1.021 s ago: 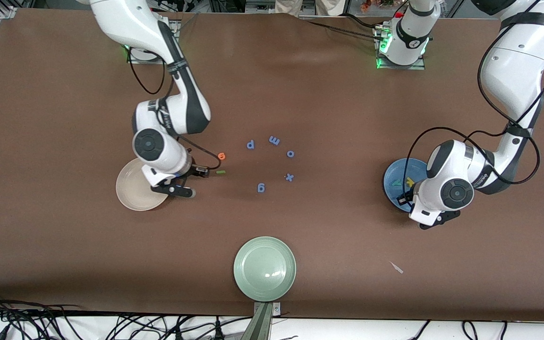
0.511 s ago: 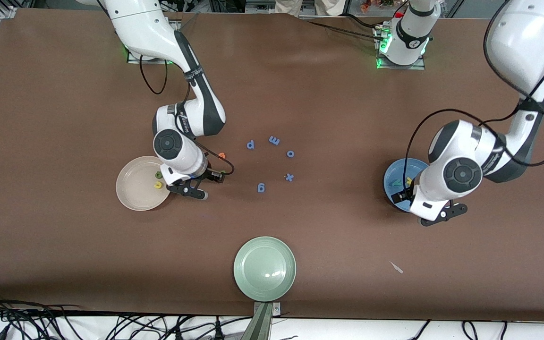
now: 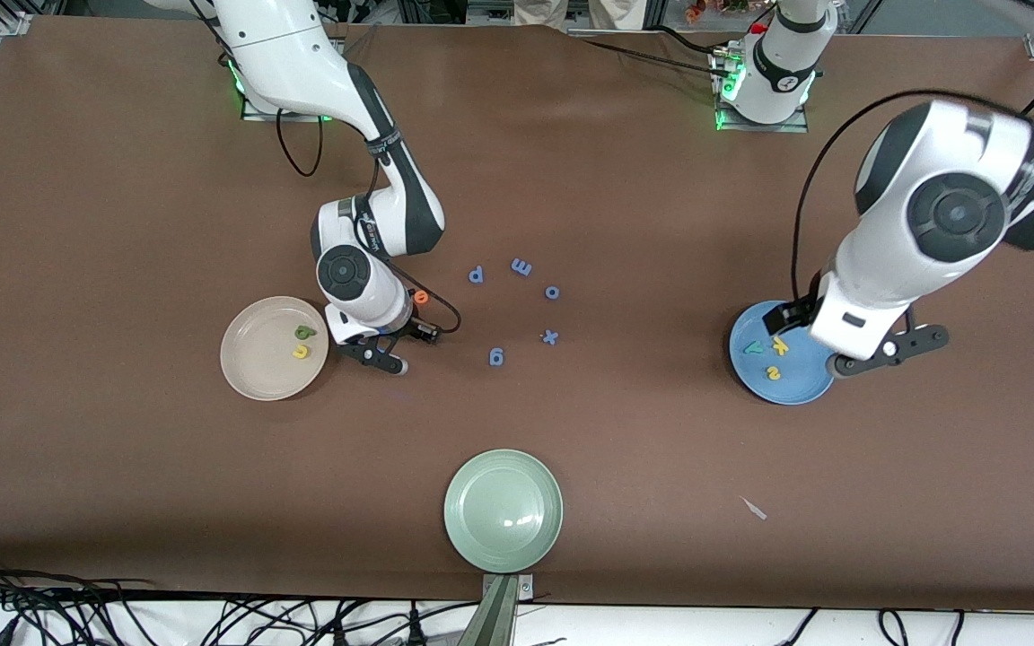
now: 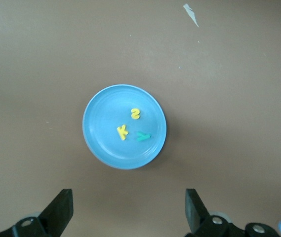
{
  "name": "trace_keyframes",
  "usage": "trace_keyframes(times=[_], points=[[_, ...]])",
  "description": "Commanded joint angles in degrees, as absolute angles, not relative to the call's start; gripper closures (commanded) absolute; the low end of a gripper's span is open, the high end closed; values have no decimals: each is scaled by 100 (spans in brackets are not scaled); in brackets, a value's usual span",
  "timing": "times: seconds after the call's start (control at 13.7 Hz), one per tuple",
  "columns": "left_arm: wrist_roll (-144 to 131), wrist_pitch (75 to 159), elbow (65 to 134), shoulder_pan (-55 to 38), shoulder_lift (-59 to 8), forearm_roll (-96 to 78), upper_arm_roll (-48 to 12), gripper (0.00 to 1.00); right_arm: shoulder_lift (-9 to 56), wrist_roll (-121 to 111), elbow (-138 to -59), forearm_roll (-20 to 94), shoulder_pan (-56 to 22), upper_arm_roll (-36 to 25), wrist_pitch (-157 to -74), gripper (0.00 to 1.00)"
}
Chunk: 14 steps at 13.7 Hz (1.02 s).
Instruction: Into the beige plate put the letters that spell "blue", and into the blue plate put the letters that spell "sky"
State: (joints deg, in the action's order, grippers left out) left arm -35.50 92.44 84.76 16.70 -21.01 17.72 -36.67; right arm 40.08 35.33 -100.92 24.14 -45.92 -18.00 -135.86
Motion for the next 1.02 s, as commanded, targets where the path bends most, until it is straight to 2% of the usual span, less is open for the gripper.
trace_keyframes(times=[0.0,0.15,0.29,0.44,0.58,0.66,0.8,0.95], points=[[-2307,8807,8016,1696,-1953,1460,-3604,0,4043,3743,-10028,2558,-4605,-1802,-13570,47],[-1656,8815,8033,1644,-1628,1031,-3342,0,4052,3762,-10037,2558,-4605,-1802,-13562,52],[-804,8833,8094,1094,-1407,381,-2291,0,4043,3770,-10046,2558,-4605,-1802,-13562,59],[-397,8885,8234,416,-1144,281,-1357,0,4052,3823,-10046,2558,-4605,-1802,-13570,71],[-369,9165,8733,98,-775,273,-820,0,4052,3823,-10046,2558,-4605,-1802,-13570,86],[-326,9576,9250,-43,-434,272,-635,0,4052,3823,-10046,2558,-4605,-1802,-13570,91],[-185,10193,10148,-114,121,290,-519,0,4052,3788,-10046,2558,-4605,-1802,-13562,96],[-193,10213,10309,-245,246,290,-344,0,4026,3701,-10011,2558,-4579,-1802,-13544,98]])
